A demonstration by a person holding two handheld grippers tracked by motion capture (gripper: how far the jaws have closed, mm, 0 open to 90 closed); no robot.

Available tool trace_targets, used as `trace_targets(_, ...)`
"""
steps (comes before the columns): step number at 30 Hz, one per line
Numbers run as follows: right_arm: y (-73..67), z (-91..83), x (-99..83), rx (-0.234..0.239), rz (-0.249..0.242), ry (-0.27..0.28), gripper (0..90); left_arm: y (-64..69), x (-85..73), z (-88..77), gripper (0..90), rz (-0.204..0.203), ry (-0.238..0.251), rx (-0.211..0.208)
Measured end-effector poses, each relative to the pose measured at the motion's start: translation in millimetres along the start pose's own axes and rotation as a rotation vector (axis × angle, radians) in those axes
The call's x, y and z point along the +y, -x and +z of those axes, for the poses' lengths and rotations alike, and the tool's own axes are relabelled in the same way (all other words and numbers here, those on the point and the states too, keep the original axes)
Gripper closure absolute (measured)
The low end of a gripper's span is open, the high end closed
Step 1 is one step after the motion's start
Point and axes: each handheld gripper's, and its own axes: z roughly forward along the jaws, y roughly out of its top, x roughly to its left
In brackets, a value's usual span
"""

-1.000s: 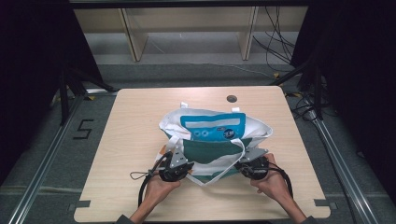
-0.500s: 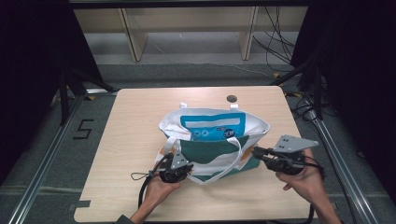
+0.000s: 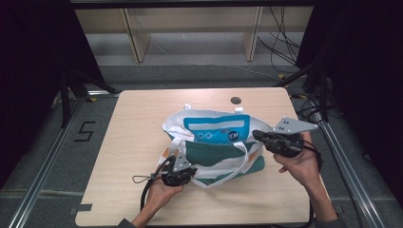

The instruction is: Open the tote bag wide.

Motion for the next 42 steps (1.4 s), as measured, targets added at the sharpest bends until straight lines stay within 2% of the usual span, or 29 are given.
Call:
trace_targets(1, 0.2, 4.3, -4.4, 0.003, -0.022, -0.021, 89.5, 0.5, 1.4, -4.4, 71.2, -0.020, 0.012, -0.021)
trace_targets(2, -0.7, 7.1, -8.6, -0.003, -0.025, -0.040, 89.8, 1.3, 3.8, -11.6, 68.9, -0.042, 0.035, -0.036)
trace_targets(4, -0.8, 10.2, -16.0, -0.007, -0.023, -0.055, 89.8, 1.3, 9.1, -28.7, 64.5, -0.062, 0.067, -0.055)
trace_targets(6, -0.5, 10.6, -20.6, -0.004, -0.017, -0.066, 89.8, 0.5, 16.5, -56.3, 62.1, -0.041, 0.101, -0.050)
trace_targets(7, -0.4, 10.5, -22.2, -0.001, -0.022, -0.066, 89.9, 0.2, 20.1, -68.9, 63.6, -0.067, 0.136, -0.057)
trace_targets(8, -1.1, 10.1, -23.3, 0.002, -0.019, -0.067, 90.0, -1.9, 23.8, -81.2, 64.9, -0.074, 0.170, -0.062)
trace_targets(9, -3.2, 9.4, -24.4, -0.002, -0.007, -0.069, 90.0, -4.1, 27.7, -92.3, 66.4, -0.070, 0.196, -0.058)
trace_targets(10, -2.4, 8.4, -24.3, 0.000, -0.027, -0.075, 90.0, -7.1, 31.7, -101.5, 68.2, -0.059, 0.216, -0.040)
trace_targets(11, -4.3, 8.9, -25.4, 0.007, -0.019, -0.070, 90.0, -10.4, 35.9, -108.9, 69.6, -0.054, 0.231, -0.010)
trace_targets(12, -5.5, 7.8, -25.9, 0.001, -0.013, -0.072, 90.0, -14.9, 39.9, -113.3, 71.7, -0.054, 0.253, 0.004)
trace_targets(14, -5.7, 7.5, -27.1, 0.007, -0.034, -0.069, 90.0, -26.5, 48.0, -116.8, 74.1, -0.072, 0.294, 0.043)
trace_targets(18, -7.8, 6.6, -27.5, 0.008, -0.022, -0.071, 90.0, -55.6, 63.9, -104.2, 77.3, -0.176, 0.330, 0.079)
trace_targets(20, -7.8, 7.5, -27.6, -0.001, -0.031, -0.054, 90.0, -64.9, 70.8, -92.2, 78.3, -0.233, 0.340, 0.048)
trace_targets(21, -7.4, 6.3, -27.2, 0.008, -0.030, -0.068, 90.0, -66.5, 74.2, -85.3, 78.4, -0.241, 0.327, 0.051)
trace_targets(23, -7.6, 6.6, -28.2, 0.007, -0.022, -0.064, 90.0, -67.2, 79.2, -72.1, 78.3, -0.217, 0.284, 0.083)
trace_targets(25, -6.1, 7.3, -29.4, 0.012, -0.035, -0.060, 90.0, -64.6, 77.8, -63.1, 79.4, -0.197, 0.260, 0.068)
trace_targets(26, -7.1, 7.6, -30.6, 0.008, -0.026, -0.054, 90.0, -61.9, 74.8, -60.8, 81.3, -0.195, 0.255, 0.059)
trace_targets(27, -6.4, 7.4, -31.4, 0.023, -0.035, -0.059, 90.0, -59.3, 70.7, -59.5, 82.5, -0.189, 0.245, 0.052)
trace_targets(30, -9.1, 7.0, -36.7, 0.021, -0.023, -0.075, 90.0, -52.2, 53.1, -53.1, 84.3, -0.175, 0.208, 0.033)
trace_targets(31, -8.7, 8.4, -39.0, 0.025, -0.023, -0.082, 90.0, -50.8, 46.6, -50.4, 84.3, -0.168, 0.179, 0.016)
trace_targets(33, -11.0, 12.9, -44.7, 0.027, -0.019, -0.103, 90.0, -46.1, 35.9, -39.9, 84.5, -0.194, 0.187, -0.013)
trace_targets(35, -13.0, 17.3, -50.1, 0.034, -0.016, -0.118, 90.0, -40.0, 24.7, -25.2, 84.8, -0.180, 0.127, -0.015)
trace_targets(36, -12.1, 19.1, -51.4, 0.040, -0.032, -0.124, 90.0, -38.0, 21.7, -19.0, 85.2, -0.174, 0.122, -0.015)
trace_targets(37, -12.8, 20.7, -53.2, 0.035, -0.027, -0.129, 90.0, -38.4, 19.8, -14.8, 85.5, -0.154, 0.099, -0.013)
trace_targets(38, -12.7, 22.2, -54.3, 0.032, -0.024, -0.134, 90.0, -37.6, 18.6, -10.0, 85.9, -0.151, 0.083, 0.006)
trace_targets(39, -12.4, 24.3, -55.8, 0.033, -0.024, -0.135, 90.0, -41.0, 17.6, -6.1, 86.1, -0.095, 0.063, 0.034)
trace_targets(40, -11.7, 26.6, -57.5, 0.035, -0.031, -0.141, 90.0, -40.9, 15.5, -0.5, 86.1, -0.108, 0.053, 0.056)
trace_targets(41, -11.3, 28.8, -59.5, 0.029, -0.033, -0.149, 90.0, -44.3, 13.3, 4.1, 86.2, -0.083, 0.032, 0.068)
trace_targets(42, -11.0, 32.3, -61.6, 0.023, -0.040, -0.163, 90.0, -46.4, 9.9, 9.0, 86.3, -0.087, 0.014, 0.072)
